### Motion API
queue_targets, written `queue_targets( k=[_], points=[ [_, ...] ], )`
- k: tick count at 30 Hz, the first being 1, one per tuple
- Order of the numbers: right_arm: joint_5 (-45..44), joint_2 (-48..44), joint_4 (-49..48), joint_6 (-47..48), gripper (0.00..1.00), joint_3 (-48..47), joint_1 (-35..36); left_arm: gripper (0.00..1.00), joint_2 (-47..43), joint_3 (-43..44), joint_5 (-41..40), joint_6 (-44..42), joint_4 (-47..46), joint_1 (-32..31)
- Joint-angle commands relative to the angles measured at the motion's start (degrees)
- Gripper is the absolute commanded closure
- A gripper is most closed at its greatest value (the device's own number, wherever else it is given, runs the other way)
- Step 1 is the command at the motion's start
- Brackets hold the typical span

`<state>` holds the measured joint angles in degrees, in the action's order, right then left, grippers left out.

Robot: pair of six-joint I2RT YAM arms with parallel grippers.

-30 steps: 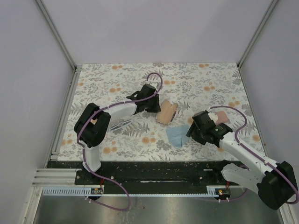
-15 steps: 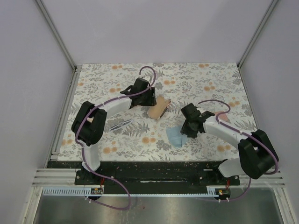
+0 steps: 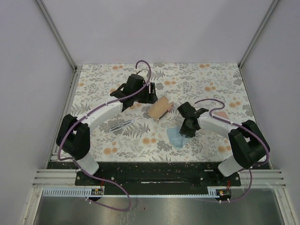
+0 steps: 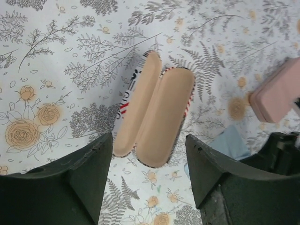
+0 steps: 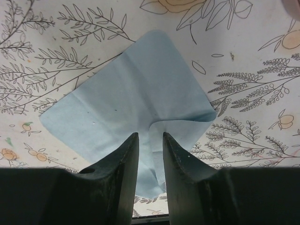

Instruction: Organize the sunglasses

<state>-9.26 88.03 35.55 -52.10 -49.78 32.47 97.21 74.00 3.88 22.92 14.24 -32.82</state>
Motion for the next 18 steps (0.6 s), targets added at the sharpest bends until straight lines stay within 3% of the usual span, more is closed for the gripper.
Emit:
queue_targets(
  k=[1,4,7,10,18],
  points=[
    [1.34,0.83,-0.22,0.59,0.66,0.65,0.14,0.33,-6.06,-2.01,0.78,-0.86,0.96,-2.07],
    [1.87,0.39,-0.04,0.94,0.73,1.0,0.23,0.33,-8.34,-3.94,1.39,-0.86,2.19,-3.21],
    [2.49,-1.36,0.13,1.56,0.9,1.53,0.23,0.33,-10.37,-6.49,1.83,-0.59,2.37,-4.44],
    [2.67,-3.12,0.83,2.26,1.0,1.88,0.31,0.33,-12.3,-8.77,1.57,-1.12,3.95,-6.02],
    [1.43,-9.98,3.74,2.7,1.0,3.46,0.14,0.34,-16.52,-17.03,-0.8,-0.16,4.31,-13.66]
  ],
)
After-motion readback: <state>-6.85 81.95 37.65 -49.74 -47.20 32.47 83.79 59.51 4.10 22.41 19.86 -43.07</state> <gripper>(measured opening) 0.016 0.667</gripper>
